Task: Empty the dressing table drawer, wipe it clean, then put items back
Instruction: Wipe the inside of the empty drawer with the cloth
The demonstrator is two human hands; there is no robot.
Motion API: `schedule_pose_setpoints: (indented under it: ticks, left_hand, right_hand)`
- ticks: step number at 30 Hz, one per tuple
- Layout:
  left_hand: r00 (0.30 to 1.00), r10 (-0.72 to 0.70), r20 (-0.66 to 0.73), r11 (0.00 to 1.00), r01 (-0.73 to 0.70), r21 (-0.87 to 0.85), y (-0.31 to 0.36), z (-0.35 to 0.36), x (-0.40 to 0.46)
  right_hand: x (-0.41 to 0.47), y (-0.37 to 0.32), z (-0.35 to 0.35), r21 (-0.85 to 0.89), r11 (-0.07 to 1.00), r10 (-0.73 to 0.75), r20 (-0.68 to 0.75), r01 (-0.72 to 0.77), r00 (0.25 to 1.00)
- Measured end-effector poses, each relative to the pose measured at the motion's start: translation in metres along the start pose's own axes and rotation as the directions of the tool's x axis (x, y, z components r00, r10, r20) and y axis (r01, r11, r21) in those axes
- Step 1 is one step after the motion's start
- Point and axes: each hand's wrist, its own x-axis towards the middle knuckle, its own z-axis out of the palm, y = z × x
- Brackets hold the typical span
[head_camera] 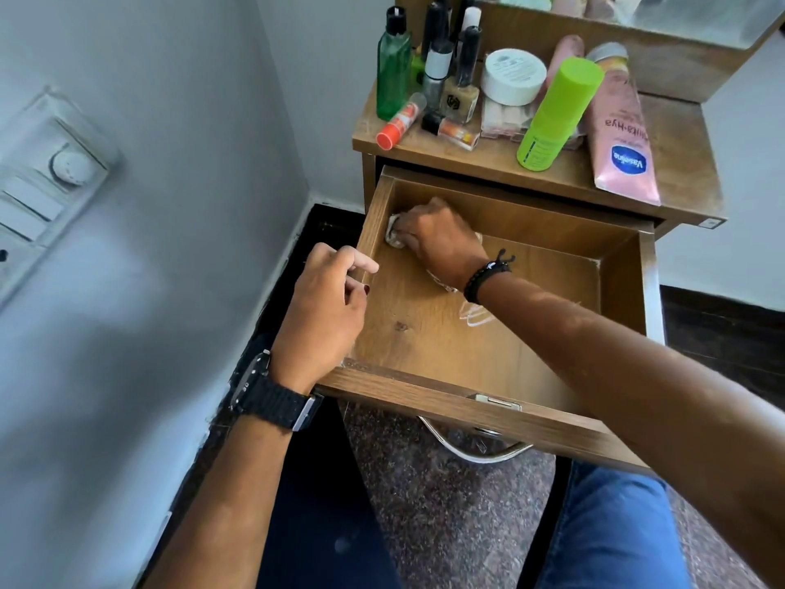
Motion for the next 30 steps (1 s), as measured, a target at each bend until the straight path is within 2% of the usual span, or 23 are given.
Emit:
schedule_pose_setpoints:
  ticks: [2,5,7,10,13,16,19,22,24,27,30]
  left_hand:
    - [1.000,0.011,0.008,1.000,-0.012,0.019,0.001,0.000,-0.001]
    - [0.999,0.029,0.017,0.999,-0.029,0.045,0.001,0.002,-0.003]
    - [0.999,0.036,0.020,0.997,-0.037,0.060,0.001,0.003,-0.003]
    - [0.999,0.046,0.026,0.996,-0.048,0.072,0.001,0.003,-0.003]
    - [0.998,0.064,0.025,0.995,-0.066,0.071,0.001,0.004,-0.004]
    - [0.997,0.074,0.034,0.994,-0.077,0.080,0.001,0.004,-0.003]
    - [0.996,0.076,0.042,0.993,-0.079,0.084,0.002,0.003,-0.003]
    - [0.995,0.089,0.049,0.992,-0.093,0.089,0.001,0.004,-0.003]
    - [0.994,0.095,0.054,0.990,-0.100,0.095,0.001,0.004,-0.004]
    - [0.992,0.103,0.067,0.989,-0.110,0.101,0.001,0.004,-0.005]
    - [0.989,0.125,0.080,0.984,-0.133,0.114,0.001,0.006,-0.006]
  right_hand:
    - [-0.004,-0.003,-0.002,0.070,0.997,-0.016,0.032,0.014,0.999]
    - [-0.025,-0.019,-0.013,0.235,0.971,-0.090,0.172,0.048,0.981]
    - [-0.053,-0.043,-0.022,0.353,0.931,-0.200,0.273,0.096,0.941]
    - [-0.083,-0.065,-0.025,0.449,0.871,-0.370,0.328,0.201,0.869]
    - [-0.077,-0.060,-0.016,0.337,0.919,-0.328,0.365,0.205,0.871]
    - [-0.052,-0.041,-0.011,0.130,0.985,-0.148,0.328,0.111,0.933]
    - [-0.025,-0.017,-0.026,-0.055,0.998,0.039,0.226,-0.027,0.973]
    - [-0.010,-0.009,-0.034,-0.191,0.976,0.127,0.127,-0.102,0.984]
    - [-0.006,-0.009,-0.031,-0.196,0.975,0.127,0.117,-0.102,0.985]
    - [-0.016,-0.007,-0.035,-0.049,0.994,0.103,0.210,-0.095,0.972]
    - [-0.052,-0.021,-0.048,0.063,0.997,-0.060,0.383,0.038,0.922]
